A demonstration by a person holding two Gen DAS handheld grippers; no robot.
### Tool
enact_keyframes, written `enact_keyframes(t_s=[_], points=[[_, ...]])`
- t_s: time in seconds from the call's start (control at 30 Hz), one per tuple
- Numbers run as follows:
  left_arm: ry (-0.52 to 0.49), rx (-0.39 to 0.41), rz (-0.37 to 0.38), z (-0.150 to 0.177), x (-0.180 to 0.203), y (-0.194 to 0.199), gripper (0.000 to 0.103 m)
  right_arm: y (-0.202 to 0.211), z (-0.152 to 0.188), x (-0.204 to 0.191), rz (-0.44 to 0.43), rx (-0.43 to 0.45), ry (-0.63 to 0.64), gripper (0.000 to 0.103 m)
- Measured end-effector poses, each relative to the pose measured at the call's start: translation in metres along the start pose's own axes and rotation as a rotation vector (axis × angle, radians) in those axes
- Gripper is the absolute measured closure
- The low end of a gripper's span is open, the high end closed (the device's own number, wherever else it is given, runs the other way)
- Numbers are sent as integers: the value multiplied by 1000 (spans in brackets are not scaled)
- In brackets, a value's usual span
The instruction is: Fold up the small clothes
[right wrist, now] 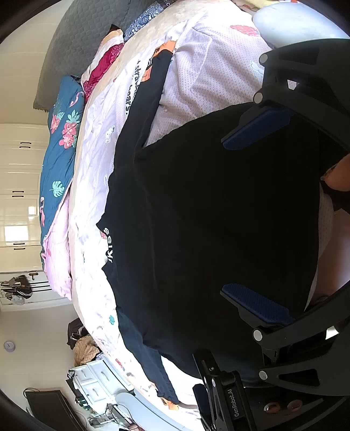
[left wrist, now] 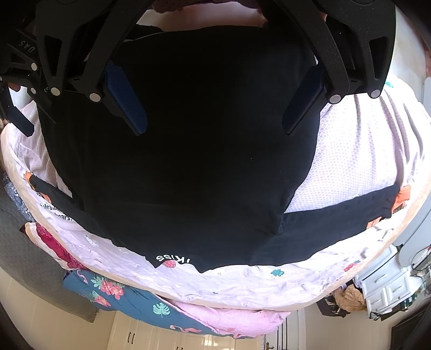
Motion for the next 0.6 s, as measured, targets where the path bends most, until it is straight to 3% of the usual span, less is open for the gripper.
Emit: enact_keyframes(t_s=[0.6], points=[[4, -3, 8, -7, -1, -6, 9, -4, -7, 2, 14, 1, -5, 4]])
Point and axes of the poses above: each gripper's, at about its wrist camera, not at the fingertips, and y roughly against the way its jaws point, x to its right, z to its underside, the point moved 7 cm from there along -y, roughly the way its jaws point, and after that the axes turned 4 degrees about z, right-handed, at the moved point
